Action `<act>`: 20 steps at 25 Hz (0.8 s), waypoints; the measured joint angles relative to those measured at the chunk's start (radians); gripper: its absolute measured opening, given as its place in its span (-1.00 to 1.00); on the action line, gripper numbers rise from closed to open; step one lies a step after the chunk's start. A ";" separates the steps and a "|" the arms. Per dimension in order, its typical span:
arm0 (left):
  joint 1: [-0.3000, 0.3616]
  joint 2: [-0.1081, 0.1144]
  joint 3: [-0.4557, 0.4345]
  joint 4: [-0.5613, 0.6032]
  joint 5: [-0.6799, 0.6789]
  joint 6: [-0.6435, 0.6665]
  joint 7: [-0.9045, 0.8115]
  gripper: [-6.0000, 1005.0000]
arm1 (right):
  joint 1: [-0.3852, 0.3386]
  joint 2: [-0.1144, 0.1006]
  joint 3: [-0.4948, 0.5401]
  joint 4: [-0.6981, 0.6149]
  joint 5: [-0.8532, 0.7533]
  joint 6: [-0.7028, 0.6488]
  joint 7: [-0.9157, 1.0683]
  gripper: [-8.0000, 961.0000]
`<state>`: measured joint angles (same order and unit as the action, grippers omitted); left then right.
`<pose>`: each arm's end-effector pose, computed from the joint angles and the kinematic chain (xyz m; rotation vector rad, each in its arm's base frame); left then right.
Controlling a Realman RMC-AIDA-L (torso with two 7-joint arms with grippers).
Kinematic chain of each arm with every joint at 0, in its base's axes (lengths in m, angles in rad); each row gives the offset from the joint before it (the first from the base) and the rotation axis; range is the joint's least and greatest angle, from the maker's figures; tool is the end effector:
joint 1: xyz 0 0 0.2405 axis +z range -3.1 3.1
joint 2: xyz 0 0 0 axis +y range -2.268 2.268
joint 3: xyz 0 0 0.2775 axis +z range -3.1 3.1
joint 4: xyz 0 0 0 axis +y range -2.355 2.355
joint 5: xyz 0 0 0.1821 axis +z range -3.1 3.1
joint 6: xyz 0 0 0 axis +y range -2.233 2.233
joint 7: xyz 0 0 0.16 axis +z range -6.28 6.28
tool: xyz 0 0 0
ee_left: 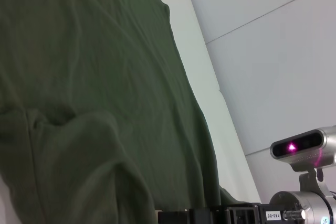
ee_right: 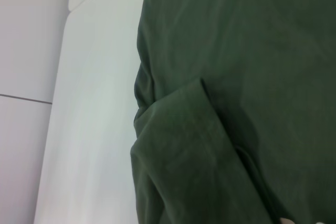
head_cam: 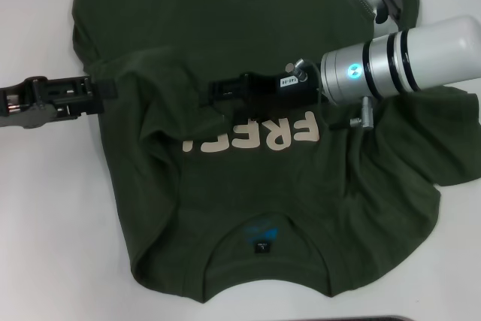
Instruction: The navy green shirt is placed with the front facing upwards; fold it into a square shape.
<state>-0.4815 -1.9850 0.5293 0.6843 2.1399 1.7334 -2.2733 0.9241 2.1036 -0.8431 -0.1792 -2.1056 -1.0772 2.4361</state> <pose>-0.2923 0.3010 0.0229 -2.3275 -1.9004 -0.7718 0.2000 0.3682 -0.1280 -2.2730 2.0756 0.3783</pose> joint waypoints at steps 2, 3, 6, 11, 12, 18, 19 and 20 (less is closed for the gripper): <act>-0.002 -0.001 0.000 0.000 0.000 0.000 0.000 0.37 | 0.002 0.001 0.000 0.001 0.001 0.002 -0.005 0.90; -0.002 -0.001 -0.001 0.000 0.000 0.000 0.000 0.37 | 0.003 0.002 0.001 0.001 0.001 0.004 -0.006 0.90; -0.003 -0.001 -0.001 0.000 0.000 0.000 0.000 0.37 | 0.004 0.004 0.003 0.001 0.001 0.010 -0.007 0.90; -0.003 -0.001 -0.003 0.000 0.000 -0.001 0.000 0.37 | 0.006 0.006 -0.003 0.005 0.026 0.010 -0.010 0.89; -0.003 -0.001 -0.003 0.000 0.000 -0.002 0.000 0.37 | 0.007 0.007 -0.004 0.010 0.028 0.010 -0.011 0.89; -0.004 -0.001 -0.003 0.000 0.000 -0.003 0.001 0.37 | 0.017 0.007 -0.006 0.028 0.029 0.007 -0.012 0.89; -0.004 -0.001 -0.003 0.000 0.000 -0.003 0.001 0.37 | 0.017 0.007 -0.006 0.028 0.029 0.005 -0.011 0.89; -0.005 -0.001 -0.003 0.000 0.000 -0.003 0.001 0.37 | 0.018 0.007 -0.006 0.028 0.029 0.004 -0.011 0.89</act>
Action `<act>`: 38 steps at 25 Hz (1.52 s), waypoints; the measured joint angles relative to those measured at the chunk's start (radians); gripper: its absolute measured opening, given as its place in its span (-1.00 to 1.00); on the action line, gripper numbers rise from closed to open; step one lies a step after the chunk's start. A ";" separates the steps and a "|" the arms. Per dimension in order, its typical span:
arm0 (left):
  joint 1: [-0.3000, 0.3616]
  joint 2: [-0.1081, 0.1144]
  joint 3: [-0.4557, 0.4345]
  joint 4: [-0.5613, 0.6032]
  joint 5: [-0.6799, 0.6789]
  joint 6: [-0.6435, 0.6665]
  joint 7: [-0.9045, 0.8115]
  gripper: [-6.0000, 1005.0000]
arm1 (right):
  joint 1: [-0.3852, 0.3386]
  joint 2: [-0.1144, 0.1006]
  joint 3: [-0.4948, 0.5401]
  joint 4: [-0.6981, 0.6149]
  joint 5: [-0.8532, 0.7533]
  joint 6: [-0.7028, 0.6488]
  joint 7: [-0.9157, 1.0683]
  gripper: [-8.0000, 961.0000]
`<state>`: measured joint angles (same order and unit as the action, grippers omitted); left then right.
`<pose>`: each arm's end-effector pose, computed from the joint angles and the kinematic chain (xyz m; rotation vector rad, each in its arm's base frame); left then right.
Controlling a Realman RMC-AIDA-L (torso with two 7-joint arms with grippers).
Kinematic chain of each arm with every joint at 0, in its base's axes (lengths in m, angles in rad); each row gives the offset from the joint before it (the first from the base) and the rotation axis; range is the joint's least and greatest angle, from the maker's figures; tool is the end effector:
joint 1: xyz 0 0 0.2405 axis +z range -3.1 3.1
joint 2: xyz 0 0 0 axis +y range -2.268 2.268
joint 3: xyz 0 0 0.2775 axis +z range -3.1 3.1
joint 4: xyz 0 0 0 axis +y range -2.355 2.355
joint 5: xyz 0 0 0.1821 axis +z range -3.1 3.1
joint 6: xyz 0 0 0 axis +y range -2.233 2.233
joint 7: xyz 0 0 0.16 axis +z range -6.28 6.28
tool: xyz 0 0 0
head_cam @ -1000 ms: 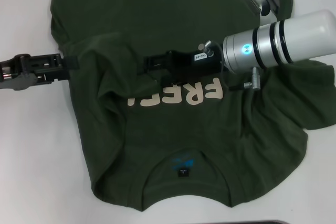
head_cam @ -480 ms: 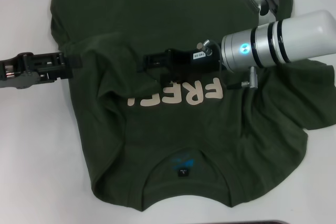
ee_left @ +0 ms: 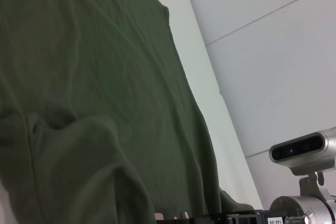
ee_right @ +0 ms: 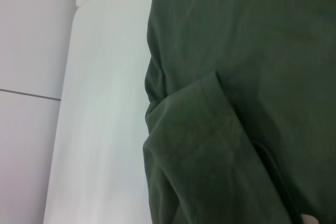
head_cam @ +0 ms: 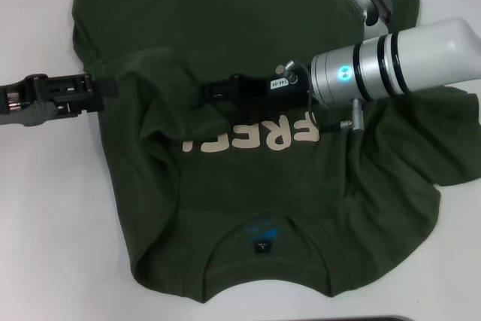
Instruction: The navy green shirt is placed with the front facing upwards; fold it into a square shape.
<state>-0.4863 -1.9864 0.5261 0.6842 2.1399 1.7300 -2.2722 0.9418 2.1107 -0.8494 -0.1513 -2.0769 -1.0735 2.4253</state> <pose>-0.2910 0.3028 0.0227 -2.3280 -1.8940 -0.7763 0.1921 0.3658 -0.1341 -2.2869 2.0932 0.3919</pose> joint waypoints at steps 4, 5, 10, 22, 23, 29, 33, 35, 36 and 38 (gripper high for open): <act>0.000 0.000 0.000 0.000 0.000 0.000 0.000 0.37 | 0.000 0.000 -0.001 0.004 0.000 0.004 0.001 0.89; 0.000 0.000 0.000 0.000 0.000 0.000 0.000 0.37 | 0.000 0.000 -0.002 0.006 0.000 0.008 0.000 0.89; 0.000 -0.001 0.000 0.000 0.000 0.000 0.003 0.37 | 0.000 0.000 -0.001 0.012 0.000 0.017 0.000 0.89; -0.001 -0.002 0.000 0.000 0.000 0.000 0.003 0.37 | 0.000 -0.004 -0.004 0.010 -0.004 0.002 0.001 -0.12; -0.001 -0.002 0.000 0.000 0.000 0.000 0.004 0.37 | 0.000 -0.005 -0.004 0.010 -0.004 0.002 0.000 -0.22; -0.001 -0.002 0.000 0.000 0.000 0.000 0.004 0.37 | 0.000 -0.005 -0.014 0.010 -0.004 0.002 0.000 -0.75; -0.002 -0.002 0.000 0.000 0.000 0.000 0.004 0.37 | 0.003 -0.005 -0.030 0.006 -0.003 -0.011 0.001 -0.91; -0.002 -0.002 0.000 0.000 0.000 0.000 0.004 0.37 | 0.001 -0.006 -0.028 0.002 -0.001 -0.024 0.002 -0.91; -0.002 -0.002 0.000 0.000 0.000 0.000 0.004 0.37 | -0.003 -0.008 -0.025 -0.002 0.001 -0.034 0.003 -0.91; -0.001 -0.002 0.000 0.000 0.000 0.000 0.005 0.37 | -0.010 -0.010 -0.021 -0.011 0.007 -0.053 0.003 -0.90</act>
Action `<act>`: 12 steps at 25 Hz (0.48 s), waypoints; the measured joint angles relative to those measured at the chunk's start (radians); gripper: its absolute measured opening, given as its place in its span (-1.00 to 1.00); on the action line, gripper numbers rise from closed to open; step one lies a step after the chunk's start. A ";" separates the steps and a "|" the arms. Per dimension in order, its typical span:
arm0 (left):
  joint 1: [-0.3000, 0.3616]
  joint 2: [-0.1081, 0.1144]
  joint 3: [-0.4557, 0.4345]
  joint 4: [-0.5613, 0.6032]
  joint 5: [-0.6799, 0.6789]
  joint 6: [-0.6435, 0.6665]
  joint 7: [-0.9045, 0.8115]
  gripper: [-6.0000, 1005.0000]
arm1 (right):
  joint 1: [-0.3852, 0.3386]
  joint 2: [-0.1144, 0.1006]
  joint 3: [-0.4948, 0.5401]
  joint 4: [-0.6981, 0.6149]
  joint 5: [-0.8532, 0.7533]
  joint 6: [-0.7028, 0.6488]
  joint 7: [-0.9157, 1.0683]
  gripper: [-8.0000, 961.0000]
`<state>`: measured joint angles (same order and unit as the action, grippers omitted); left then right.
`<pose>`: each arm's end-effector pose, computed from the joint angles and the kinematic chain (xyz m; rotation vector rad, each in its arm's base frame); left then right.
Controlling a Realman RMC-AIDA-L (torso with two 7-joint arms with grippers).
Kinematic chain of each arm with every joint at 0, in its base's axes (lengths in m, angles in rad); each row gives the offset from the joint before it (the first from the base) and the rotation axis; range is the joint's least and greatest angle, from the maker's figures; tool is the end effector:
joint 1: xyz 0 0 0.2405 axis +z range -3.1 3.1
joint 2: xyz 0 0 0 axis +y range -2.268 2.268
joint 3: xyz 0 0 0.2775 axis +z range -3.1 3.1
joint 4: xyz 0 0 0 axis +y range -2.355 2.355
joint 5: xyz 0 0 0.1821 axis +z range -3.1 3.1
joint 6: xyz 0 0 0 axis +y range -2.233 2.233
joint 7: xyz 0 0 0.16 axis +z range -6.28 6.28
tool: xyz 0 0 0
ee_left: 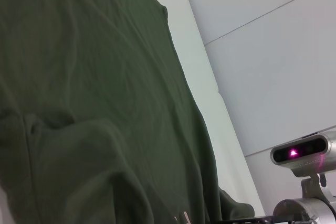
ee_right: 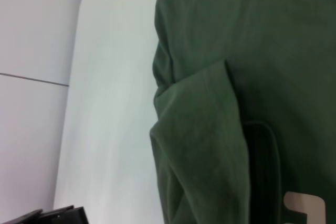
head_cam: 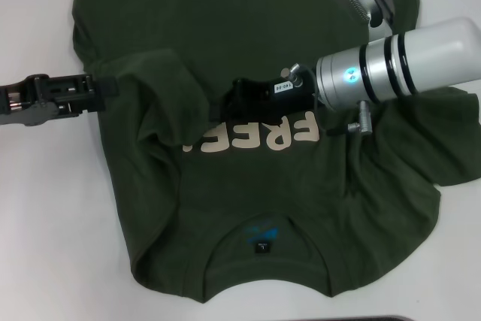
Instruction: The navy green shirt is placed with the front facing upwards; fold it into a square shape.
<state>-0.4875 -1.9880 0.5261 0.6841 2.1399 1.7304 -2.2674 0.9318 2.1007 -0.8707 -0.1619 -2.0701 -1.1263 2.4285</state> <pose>-0.2903 0.3029 0.0221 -2.3339 -1.8878 -0.7774 0.1928 0.3608 -0.1297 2.2973 -2.0810 -0.3721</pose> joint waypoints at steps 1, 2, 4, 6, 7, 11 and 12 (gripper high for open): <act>0.000 0.000 0.000 0.000 0.000 0.000 0.000 0.37 | -0.005 -0.001 0.000 -0.007 0.003 -0.008 0.001 -0.90; 0.001 0.000 -0.001 0.000 0.000 0.000 0.000 0.37 | -0.018 -0.002 0.001 -0.023 0.011 -0.020 0.005 -0.90; 0.001 0.000 -0.001 0.000 0.000 0.000 0.000 0.37 | -0.026 -0.002 0.001 -0.034 0.014 -0.027 0.007 -0.90; 0.001 0.000 -0.001 0.000 0.000 0.000 0.000 0.37 | -0.046 -0.003 0.001 -0.063 0.021 -0.039 0.014 -0.90; 0.001 0.000 -0.001 0.000 0.000 0.000 0.000 0.37 | -0.054 -0.004 0.001 -0.078 0.024 -0.042 0.019 -0.90; 0.001 0.000 -0.002 0.000 0.000 0.000 0.000 0.37 | -0.082 -0.005 -0.004 -0.131 0.027 -0.050 0.043 -0.90; 0.001 0.000 -0.002 0.000 0.000 0.000 0.000 0.37 | -0.085 -0.005 -0.005 -0.135 0.027 -0.052 0.045 -0.90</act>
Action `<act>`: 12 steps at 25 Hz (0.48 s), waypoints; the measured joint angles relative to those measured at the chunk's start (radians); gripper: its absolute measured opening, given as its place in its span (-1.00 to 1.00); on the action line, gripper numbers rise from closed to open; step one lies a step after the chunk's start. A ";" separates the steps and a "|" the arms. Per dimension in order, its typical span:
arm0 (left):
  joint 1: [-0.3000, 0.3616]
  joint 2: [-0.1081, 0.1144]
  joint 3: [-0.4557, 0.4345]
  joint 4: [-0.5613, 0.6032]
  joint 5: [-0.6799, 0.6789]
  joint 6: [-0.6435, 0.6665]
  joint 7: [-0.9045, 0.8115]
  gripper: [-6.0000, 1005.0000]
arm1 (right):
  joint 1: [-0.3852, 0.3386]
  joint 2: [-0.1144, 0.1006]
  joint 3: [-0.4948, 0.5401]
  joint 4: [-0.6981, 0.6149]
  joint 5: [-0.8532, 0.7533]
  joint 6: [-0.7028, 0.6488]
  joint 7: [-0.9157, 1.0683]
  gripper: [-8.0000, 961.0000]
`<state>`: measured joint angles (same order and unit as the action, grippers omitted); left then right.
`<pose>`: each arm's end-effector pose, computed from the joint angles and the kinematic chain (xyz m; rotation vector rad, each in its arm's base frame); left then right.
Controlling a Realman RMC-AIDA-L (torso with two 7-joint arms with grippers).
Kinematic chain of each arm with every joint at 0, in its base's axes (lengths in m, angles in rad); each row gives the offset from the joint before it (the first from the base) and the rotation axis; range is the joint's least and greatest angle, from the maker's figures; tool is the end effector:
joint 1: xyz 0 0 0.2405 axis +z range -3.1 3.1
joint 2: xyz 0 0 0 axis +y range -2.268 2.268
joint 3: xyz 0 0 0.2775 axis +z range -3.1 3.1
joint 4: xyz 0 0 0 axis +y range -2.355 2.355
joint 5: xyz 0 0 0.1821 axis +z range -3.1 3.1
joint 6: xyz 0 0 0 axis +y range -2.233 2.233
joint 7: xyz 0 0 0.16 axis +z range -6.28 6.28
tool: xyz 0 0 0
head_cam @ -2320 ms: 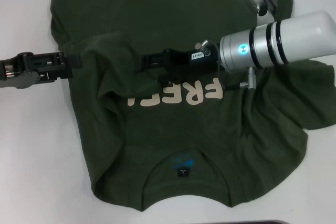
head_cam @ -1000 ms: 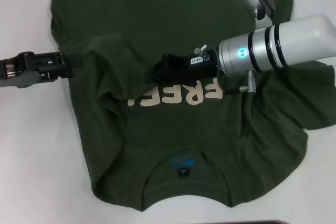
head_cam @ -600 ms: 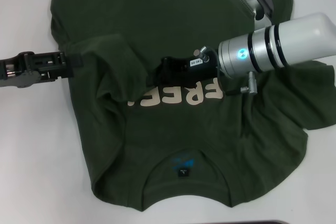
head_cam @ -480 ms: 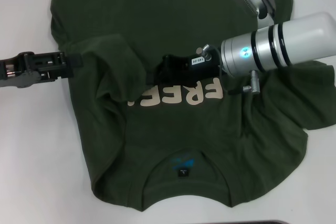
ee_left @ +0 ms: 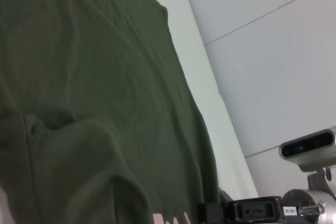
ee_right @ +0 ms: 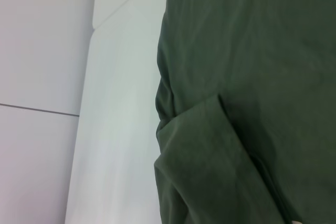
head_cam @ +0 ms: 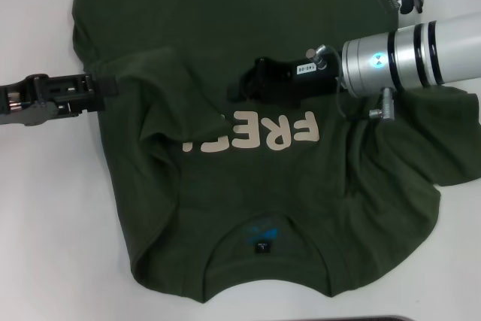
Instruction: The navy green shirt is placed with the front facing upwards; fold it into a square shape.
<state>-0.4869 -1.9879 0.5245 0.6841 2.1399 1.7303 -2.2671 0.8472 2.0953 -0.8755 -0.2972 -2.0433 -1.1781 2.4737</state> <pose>-0.2906 0.3029 0.0223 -2.3319 -1.8878 -0.7790 0.2044 0.3668 -0.1085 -2.2662 2.1127 0.4834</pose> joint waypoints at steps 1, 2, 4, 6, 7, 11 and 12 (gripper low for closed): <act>0.000 0.000 0.000 0.000 0.000 0.000 0.000 0.37 | -0.001 0.000 -0.001 -0.001 -0.001 -0.002 0.001 -0.90; 0.000 0.000 0.000 0.000 0.000 0.000 0.000 0.37 | -0.003 0.000 -0.002 -0.001 -0.002 -0.002 0.002 -0.90; 0.000 0.000 0.000 -0.001 0.000 0.000 0.000 0.37 | -0.005 -0.002 -0.003 -0.001 -0.005 -0.002 0.003 -0.90; 0.000 0.000 0.000 -0.001 0.000 -0.001 0.000 0.37 | -0.010 -0.003 -0.005 -0.001 -0.006 0.000 0.004 -0.90; -0.001 0.000 0.000 -0.001 0.000 -0.002 0.000 0.37 | -0.013 -0.003 -0.008 -0.003 -0.006 0.004 0.004 -0.90; -0.001 0.000 0.000 -0.002 0.000 -0.007 0.000 0.37 | -0.016 -0.002 -0.055 -0.007 -0.007 0.027 0.005 -0.90; -0.001 0.000 0.000 -0.002 0.000 -0.008 0.000 0.37 | -0.014 -0.002 -0.064 -0.007 -0.007 0.032 0.005 -0.90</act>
<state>-0.4878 -1.9882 0.5246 0.6825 2.1399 1.7225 -2.2672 0.8334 2.0937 -0.9391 -0.3042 -2.0506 -1.1460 2.4786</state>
